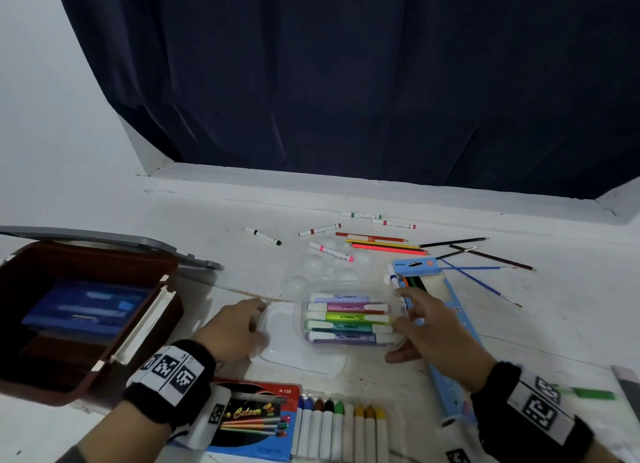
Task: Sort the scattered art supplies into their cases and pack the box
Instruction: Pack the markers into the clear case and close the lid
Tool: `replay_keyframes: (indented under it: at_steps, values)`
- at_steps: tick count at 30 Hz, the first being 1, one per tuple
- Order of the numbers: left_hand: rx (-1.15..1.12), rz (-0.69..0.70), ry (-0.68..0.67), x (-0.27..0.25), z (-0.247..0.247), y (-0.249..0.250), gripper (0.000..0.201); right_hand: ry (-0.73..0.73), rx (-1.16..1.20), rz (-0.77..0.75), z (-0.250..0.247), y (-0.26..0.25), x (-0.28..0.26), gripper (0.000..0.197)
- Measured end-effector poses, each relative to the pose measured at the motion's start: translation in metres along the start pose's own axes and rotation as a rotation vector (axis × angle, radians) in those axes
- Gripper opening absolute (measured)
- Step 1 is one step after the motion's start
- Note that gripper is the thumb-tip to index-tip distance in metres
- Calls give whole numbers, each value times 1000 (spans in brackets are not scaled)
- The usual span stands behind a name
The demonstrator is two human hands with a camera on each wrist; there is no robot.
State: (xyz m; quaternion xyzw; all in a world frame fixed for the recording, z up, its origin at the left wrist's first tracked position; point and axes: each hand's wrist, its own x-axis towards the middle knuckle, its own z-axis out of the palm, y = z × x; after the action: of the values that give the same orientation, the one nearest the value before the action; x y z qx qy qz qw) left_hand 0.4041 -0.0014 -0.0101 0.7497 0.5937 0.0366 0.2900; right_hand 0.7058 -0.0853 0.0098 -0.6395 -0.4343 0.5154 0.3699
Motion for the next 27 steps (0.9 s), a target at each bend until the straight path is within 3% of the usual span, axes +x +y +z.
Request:
replay_keyframes:
  at_steps: [4, 9, 12, 15, 20, 23, 27]
  values:
    - [-79, 93, 194, -9, -19, 6, 29, 20, -6, 19, -11, 8, -16, 43]
    - [46, 298, 590, -40, -49, 24, 44, 7, -48, 65, -7, 18, -18, 44]
    - [-26, 327, 678, -60, -63, 27, 44, -27, -56, 67, -1, 19, -16, 45]
    - [-268, 302, 631, -71, -60, 24, 39, -54, -39, 52, 11, 19, -13, 44]
    - [-801, 121, 217, -79, -16, 31, 45, -124, -25, 38, 32, 23, -5, 38]
    - [-851, 34, 60, -76, 12, 25, 48, -109, -164, -18, 31, 19, -7, 34]
    - [-684, 15, 56, -67, 24, 7, 46, -17, -322, -98, 21, 16, -9, 44]
